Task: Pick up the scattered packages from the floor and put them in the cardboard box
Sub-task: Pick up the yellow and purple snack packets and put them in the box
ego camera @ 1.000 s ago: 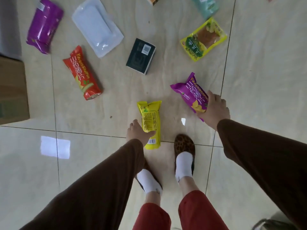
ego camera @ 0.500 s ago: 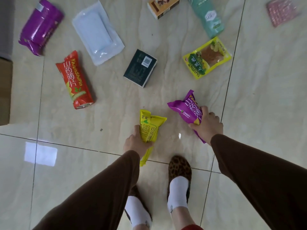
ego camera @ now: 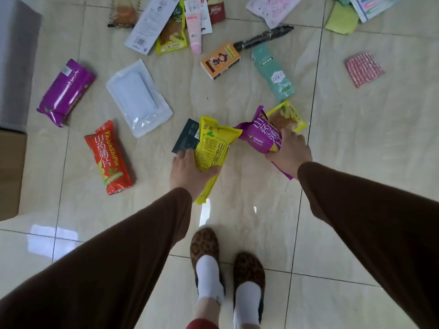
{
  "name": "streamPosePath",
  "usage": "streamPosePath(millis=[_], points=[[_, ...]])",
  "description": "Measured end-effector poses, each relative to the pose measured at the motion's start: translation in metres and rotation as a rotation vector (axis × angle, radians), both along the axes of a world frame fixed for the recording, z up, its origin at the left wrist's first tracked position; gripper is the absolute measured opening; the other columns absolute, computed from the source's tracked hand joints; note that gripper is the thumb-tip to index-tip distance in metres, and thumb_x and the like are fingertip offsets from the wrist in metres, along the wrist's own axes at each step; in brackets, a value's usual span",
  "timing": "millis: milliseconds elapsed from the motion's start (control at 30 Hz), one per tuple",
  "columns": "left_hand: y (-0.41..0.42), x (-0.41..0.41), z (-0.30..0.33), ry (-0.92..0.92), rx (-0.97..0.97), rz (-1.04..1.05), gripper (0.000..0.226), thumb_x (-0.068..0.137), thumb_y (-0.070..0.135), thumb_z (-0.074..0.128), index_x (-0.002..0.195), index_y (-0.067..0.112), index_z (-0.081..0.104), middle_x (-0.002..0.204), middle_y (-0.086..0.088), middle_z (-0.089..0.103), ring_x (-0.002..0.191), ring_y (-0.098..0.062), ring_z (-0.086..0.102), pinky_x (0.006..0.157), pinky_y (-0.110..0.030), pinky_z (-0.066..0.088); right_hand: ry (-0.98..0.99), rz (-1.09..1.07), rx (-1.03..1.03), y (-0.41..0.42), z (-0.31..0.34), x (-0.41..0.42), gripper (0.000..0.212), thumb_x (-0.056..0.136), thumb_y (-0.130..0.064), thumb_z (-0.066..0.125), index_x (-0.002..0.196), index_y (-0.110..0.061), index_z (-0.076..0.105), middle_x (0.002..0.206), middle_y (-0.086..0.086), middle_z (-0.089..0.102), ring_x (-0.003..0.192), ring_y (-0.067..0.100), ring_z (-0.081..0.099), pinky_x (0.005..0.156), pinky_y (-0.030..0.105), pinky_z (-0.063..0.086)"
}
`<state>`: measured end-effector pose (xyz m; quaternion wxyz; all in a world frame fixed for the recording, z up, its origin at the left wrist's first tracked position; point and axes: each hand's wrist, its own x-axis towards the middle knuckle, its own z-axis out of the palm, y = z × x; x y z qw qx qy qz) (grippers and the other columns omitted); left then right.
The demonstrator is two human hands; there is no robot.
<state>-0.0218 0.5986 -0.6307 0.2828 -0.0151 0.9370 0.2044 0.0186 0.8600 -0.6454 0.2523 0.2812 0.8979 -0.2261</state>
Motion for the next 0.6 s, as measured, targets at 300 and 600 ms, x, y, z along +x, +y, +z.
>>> streamPosePath(millis=[300,600], points=[[0.002,-0.064,-0.053,-0.116,-0.083,-0.167,0.096,0.066,0.082,0.062,0.148,0.035,0.042,0.168,-0.002,-0.003,0.155,-0.025,-0.005,0.122,-0.054,-0.002,-0.102,0.434,0.079,0.037,-0.044,-0.077,0.088,0.076,-0.059,0.075,0.142,-0.007,0.049,0.167,0.007,0.018,0.156,0.026,0.010,0.124,0.045,0.019],[-0.006,-0.085,-0.072,-0.255,0.123,-0.054,0.077,0.051,0.083,0.071,0.119,0.049,0.066,0.158,0.010,0.024,0.139,-0.026,0.031,0.114,-0.047,0.035,-0.141,0.433,0.091,0.038,-0.055,-0.075,0.093,0.070,-0.070,0.073,0.144,-0.020,0.045,0.161,0.007,0.027,0.142,0.038,0.030,0.109,0.053,0.040]])
